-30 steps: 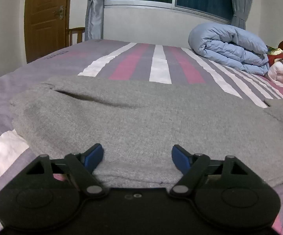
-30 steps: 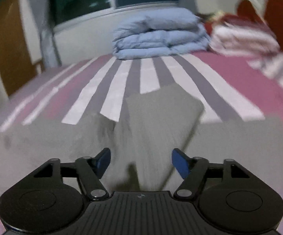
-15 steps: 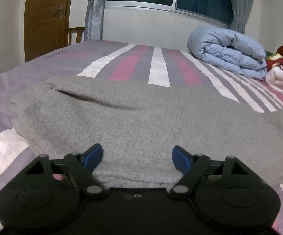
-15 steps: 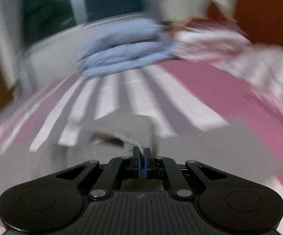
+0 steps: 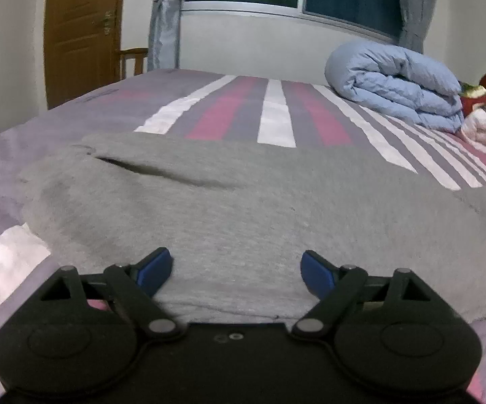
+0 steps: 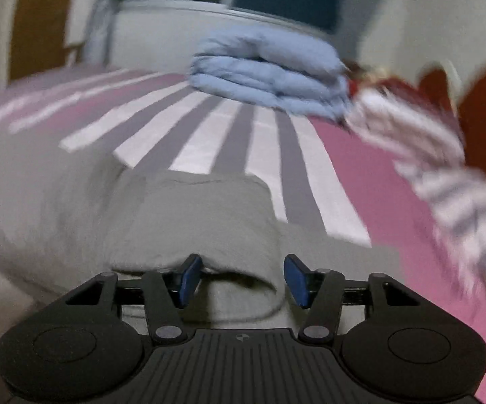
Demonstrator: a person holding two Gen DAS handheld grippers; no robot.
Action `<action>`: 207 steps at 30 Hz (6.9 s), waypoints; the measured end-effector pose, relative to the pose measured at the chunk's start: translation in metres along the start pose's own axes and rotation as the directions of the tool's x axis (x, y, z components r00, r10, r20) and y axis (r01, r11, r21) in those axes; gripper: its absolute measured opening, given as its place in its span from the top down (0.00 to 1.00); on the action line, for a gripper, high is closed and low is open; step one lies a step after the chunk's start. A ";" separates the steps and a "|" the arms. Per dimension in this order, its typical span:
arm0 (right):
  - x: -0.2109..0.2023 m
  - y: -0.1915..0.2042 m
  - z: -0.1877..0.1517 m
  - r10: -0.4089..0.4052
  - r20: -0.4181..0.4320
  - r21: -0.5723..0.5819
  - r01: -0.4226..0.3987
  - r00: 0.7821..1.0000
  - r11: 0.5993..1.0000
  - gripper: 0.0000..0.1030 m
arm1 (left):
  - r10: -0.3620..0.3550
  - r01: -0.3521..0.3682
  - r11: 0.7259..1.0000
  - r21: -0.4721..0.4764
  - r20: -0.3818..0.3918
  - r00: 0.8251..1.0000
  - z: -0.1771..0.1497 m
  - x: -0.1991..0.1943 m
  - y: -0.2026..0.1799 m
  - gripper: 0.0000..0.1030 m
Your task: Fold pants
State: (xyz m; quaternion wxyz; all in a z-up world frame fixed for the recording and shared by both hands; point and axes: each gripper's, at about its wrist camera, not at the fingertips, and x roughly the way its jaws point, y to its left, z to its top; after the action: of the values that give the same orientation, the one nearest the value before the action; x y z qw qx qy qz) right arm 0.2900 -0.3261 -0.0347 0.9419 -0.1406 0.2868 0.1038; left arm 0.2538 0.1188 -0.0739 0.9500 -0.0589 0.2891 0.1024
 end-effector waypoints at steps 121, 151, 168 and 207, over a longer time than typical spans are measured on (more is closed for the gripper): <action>-0.072 -0.095 -0.092 -0.081 0.044 0.820 0.010 0.996 0.573 0.34 | 0.017 -0.013 0.952 -0.306 0.009 1.000 0.031 0.015 0.154 0.63; -0.022 -0.212 -0.133 0.079 0.093 0.977 -0.106 0.993 0.187 0.58 | 0.065 -0.066 0.997 0.029 0.027 0.998 -0.003 0.000 0.027 0.19; 0.007 -0.206 -0.144 0.084 0.129 0.977 -0.141 0.988 0.163 0.91 | 0.065 -0.065 0.997 0.038 0.012 0.998 -0.013 0.004 0.031 0.14; -0.014 -0.192 -0.133 0.072 0.146 0.950 -0.160 0.987 0.267 0.69 | 0.047 -0.047 0.999 0.020 0.016 0.999 -0.013 0.004 0.034 0.13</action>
State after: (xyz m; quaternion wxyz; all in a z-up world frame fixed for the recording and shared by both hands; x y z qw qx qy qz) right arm 0.2639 -0.5506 -0.0930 0.8364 0.4789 0.2661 -0.0160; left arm 0.2418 0.1502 -0.0888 0.9501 -0.0417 0.2840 0.1221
